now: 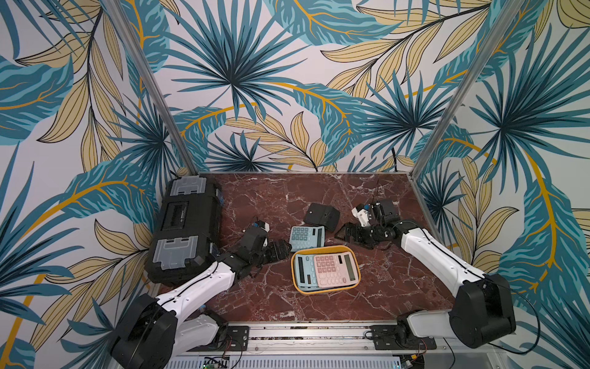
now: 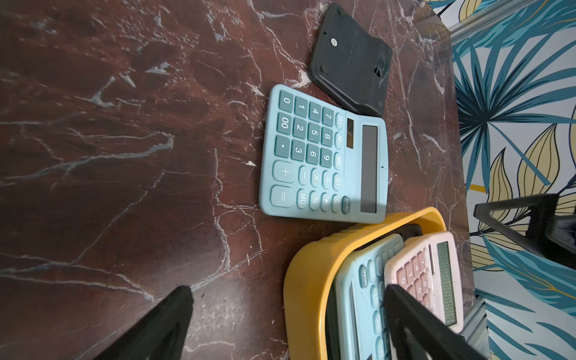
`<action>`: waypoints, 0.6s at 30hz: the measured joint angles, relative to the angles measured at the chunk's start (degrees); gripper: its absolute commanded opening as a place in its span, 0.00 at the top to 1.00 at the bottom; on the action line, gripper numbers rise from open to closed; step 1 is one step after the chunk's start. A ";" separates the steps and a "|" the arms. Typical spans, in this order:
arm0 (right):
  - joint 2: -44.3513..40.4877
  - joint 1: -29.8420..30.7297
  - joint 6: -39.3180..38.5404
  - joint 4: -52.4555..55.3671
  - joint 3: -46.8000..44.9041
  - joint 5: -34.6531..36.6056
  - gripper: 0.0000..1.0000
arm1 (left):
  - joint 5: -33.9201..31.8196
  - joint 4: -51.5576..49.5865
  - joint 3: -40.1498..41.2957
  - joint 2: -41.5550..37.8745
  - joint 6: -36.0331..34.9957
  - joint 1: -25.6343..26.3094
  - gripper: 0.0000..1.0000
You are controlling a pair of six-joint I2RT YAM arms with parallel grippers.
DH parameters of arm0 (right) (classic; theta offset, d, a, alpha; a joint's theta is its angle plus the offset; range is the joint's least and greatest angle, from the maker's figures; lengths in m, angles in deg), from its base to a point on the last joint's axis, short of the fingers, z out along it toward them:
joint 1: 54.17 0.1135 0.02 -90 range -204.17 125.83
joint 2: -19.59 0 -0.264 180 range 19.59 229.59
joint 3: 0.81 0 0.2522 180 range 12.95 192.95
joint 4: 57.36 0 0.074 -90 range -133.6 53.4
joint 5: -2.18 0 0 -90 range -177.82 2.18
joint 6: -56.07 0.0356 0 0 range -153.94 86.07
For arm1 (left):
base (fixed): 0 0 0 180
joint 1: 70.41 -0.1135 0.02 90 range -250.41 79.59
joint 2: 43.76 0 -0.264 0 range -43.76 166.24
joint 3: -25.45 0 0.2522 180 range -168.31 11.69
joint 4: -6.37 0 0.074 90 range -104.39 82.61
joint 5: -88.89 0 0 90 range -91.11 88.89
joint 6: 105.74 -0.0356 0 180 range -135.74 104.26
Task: Put the calculator in the storage box
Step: Adjust the calculator at the center of the board.
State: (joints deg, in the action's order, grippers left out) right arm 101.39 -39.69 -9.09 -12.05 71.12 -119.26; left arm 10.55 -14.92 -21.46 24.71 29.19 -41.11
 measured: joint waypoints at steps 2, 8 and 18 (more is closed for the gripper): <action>3.13 0.39 -0.04 -0.37 2.03 -0.59 0.10 | 0.83 0.96 0.00 1.22 -0.09 -0.55 0.00; 11.32 1.62 -0.50 -1.11 6.32 -1.57 0.21 | 3.89 4.76 -0.02 5.35 -0.52 -2.32 0.00; 22.86 4.63 -1.84 -1.03 12.07 -1.55 0.42 | 7.82 8.96 -2.08 14.21 -0.96 -3.26 0.00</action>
State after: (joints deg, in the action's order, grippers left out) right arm 124.25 -35.06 -10.93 -13.07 83.18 -120.81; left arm 18.38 -5.96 -23.53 38.91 28.23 -44.37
